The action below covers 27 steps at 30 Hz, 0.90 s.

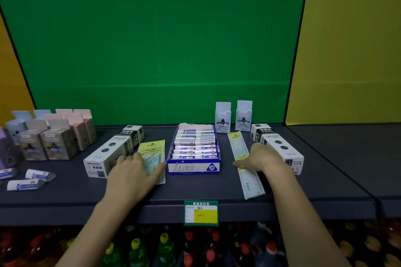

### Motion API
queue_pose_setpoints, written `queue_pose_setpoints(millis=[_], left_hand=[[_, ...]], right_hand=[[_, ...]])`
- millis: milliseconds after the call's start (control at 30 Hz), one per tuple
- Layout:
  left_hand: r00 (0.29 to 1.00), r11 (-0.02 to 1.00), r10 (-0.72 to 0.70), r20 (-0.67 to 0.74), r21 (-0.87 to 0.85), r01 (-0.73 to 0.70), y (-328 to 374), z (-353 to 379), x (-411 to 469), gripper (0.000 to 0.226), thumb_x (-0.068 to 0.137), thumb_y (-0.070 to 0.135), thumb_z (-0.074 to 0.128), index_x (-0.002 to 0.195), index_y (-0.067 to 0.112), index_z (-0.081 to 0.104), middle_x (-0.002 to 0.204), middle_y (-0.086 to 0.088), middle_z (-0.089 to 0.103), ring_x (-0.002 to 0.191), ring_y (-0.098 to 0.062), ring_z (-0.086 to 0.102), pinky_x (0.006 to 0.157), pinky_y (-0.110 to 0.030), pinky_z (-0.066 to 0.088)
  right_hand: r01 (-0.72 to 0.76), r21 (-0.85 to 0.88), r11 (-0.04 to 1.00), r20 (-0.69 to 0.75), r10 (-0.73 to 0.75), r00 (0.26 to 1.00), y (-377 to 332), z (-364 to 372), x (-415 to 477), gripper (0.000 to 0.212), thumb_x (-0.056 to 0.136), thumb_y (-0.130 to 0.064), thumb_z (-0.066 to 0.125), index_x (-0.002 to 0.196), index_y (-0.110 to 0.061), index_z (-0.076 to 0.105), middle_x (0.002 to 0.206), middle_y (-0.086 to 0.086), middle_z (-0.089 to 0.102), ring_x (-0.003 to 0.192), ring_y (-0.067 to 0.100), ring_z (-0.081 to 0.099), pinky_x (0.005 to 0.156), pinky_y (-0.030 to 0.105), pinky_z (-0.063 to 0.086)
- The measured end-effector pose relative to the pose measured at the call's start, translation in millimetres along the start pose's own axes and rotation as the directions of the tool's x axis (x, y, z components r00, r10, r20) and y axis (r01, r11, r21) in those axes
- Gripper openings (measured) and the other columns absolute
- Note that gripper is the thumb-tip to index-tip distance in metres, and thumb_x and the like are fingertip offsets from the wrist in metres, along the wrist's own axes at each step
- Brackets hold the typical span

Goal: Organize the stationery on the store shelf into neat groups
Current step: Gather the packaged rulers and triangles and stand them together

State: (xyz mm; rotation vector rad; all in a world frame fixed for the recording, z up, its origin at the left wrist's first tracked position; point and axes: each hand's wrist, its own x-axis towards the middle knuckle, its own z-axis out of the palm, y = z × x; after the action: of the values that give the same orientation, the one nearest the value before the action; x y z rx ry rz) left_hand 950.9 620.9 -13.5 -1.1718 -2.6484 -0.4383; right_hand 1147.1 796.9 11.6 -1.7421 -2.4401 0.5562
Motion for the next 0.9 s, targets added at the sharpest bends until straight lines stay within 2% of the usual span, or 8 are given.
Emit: queue_pose_setpoints(millis=[67,167,267,367,467,600,767,900], left_hand=[[0.999,1.0,-0.015,0.051,0.014,0.014,3,0,2,0.072,0.081,0.064,0.041,0.118,0.003,0.042,0.123,-0.02,0.057,0.119,-0.034,0.042,0.093,-0.04,0.04],[0.991,0.995,-0.058,0.123,-0.069,0.066,3,-2,8,0.073,0.076,0.06,0.054,0.117,0.003,0.037,0.127,-0.021,0.052,0.122,-0.037,0.037,0.095,-0.041,0.038],[0.977,0.981,-0.092,0.191,-0.149,0.121,4,-8,15,0.082,0.069,0.055,0.067,0.12,0.0,0.032,0.132,-0.024,0.046,0.124,-0.04,0.038,0.099,-0.043,0.037],[0.957,0.958,-0.133,0.26,-0.213,0.191,3,-14,20,0.096,0.063,0.049,0.075,0.126,-0.003,0.025,0.133,-0.025,0.043,0.122,-0.039,0.043,0.098,-0.043,0.04],[0.93,0.93,-0.148,0.337,-0.271,0.246,3,-19,21,0.104,0.062,0.044,0.078,0.131,-0.005,0.016,0.133,-0.023,0.044,0.119,-0.036,0.047,0.095,-0.04,0.043],[0.916,0.908,-0.159,0.369,-0.31,0.282,8,-22,21,0.111,0.065,0.037,0.078,0.135,-0.008,0.005,0.132,-0.021,0.047,0.119,-0.035,0.048,0.091,-0.037,0.042],[0.927,0.867,-0.166,0.336,-0.398,0.299,6,-24,21,0.096,0.057,0.026,0.085,0.128,-0.002,0.027,0.124,-0.018,0.053,0.113,-0.033,0.051,0.093,-0.039,0.045],[0.928,0.837,-0.193,0.317,-0.44,0.325,3,-22,18,0.071,0.05,0.03,0.088,0.105,0.007,0.049,0.107,-0.01,0.059,0.096,-0.026,0.053,0.085,-0.037,0.047]], right_hand=[[0.001,-0.019,1.0,0.031,0.0,1.0,-1,-1,-2,0.049,0.079,-0.052,0.062,0.075,-0.007,0.043,0.075,0.005,0.046,0.083,0.026,0.049,0.055,0.028,0.036],[0.016,-0.042,0.999,0.04,-0.014,0.999,0,-3,-4,0.049,0.081,-0.052,0.059,0.099,-0.007,0.05,0.088,0.007,0.053,0.088,0.026,0.052,0.065,0.029,0.04],[0.019,-0.039,0.999,0.031,-0.017,0.999,0,-3,-8,0.055,0.085,-0.048,0.056,0.119,-0.005,0.049,0.115,0.011,0.059,0.106,0.027,0.056,0.075,0.03,0.041],[0.043,-0.028,0.999,0.013,-0.042,0.999,-2,-2,-14,0.05,0.089,-0.043,0.052,0.122,-0.006,0.048,0.123,0.011,0.057,0.112,0.028,0.054,0.076,0.029,0.039],[0.078,-0.01,0.997,-0.015,-0.078,0.997,1,0,-17,0.04,0.09,-0.041,0.049,0.111,-0.006,0.054,0.113,0.013,0.06,0.105,0.029,0.056,0.072,0.029,0.04],[0.133,0.024,0.991,-0.061,-0.131,0.99,7,2,-23,0.038,0.091,-0.041,0.048,0.066,-0.014,0.041,0.073,0.003,0.049,0.076,0.023,0.05,0.051,0.027,0.03],[0.25,0.107,0.962,-0.134,-0.236,0.963,12,0,-34,0.037,0.093,-0.038,0.046,0.066,-0.013,0.044,0.065,0.0,0.047,0.064,0.018,0.047,0.051,0.026,0.03],[0.328,0.204,0.922,-0.203,-0.288,0.936,20,-3,-45,0.037,0.095,-0.037,0.043,0.065,-0.017,0.038,0.067,-0.002,0.044,0.061,0.014,0.041,0.051,0.024,0.028]])
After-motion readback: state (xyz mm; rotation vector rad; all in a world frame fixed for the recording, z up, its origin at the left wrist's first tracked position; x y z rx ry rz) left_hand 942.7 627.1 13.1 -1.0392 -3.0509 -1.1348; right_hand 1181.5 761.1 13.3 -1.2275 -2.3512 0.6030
